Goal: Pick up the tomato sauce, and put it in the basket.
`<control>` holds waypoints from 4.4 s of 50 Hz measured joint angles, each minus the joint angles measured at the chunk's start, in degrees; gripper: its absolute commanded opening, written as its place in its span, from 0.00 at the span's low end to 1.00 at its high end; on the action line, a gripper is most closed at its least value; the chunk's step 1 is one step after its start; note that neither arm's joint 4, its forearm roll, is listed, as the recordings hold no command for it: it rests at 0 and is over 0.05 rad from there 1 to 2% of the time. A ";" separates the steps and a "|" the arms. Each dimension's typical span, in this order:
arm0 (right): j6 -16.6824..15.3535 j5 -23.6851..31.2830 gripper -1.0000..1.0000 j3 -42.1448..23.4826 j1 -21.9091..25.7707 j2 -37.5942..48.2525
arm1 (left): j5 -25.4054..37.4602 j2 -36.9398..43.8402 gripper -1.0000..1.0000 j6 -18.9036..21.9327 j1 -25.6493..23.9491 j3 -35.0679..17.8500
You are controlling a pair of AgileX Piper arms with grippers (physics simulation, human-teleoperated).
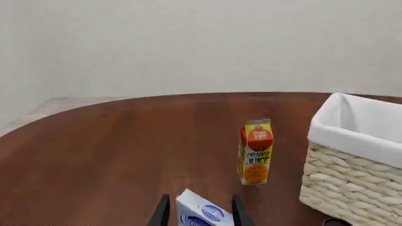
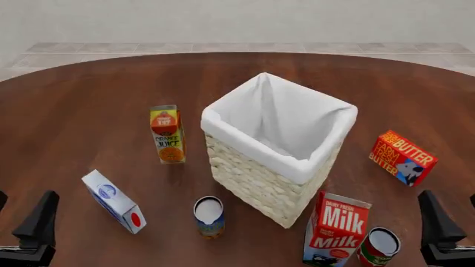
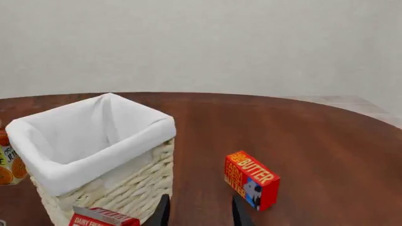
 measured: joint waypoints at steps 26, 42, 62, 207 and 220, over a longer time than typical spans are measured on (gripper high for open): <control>0.04 -1.75 1.00 -0.10 0.67 1.88 | -0.20 0.09 1.00 -0.11 0.96 0.17; 2.12 2.51 1.00 -4.83 4.20 6.69 | -0.04 0.03 1.00 -0.05 1.07 0.04; 6.77 23.63 1.00 -18.96 9.10 15.42 | -0.04 0.05 1.00 0.03 1.10 -0.02; 15.77 44.14 1.00 -21.54 8.15 25.59 | -0.27 -0.12 1.00 0.06 1.15 0.34; 16.35 41.38 1.00 -19.79 8.27 26.98 | -0.27 -0.12 1.00 0.06 1.15 0.34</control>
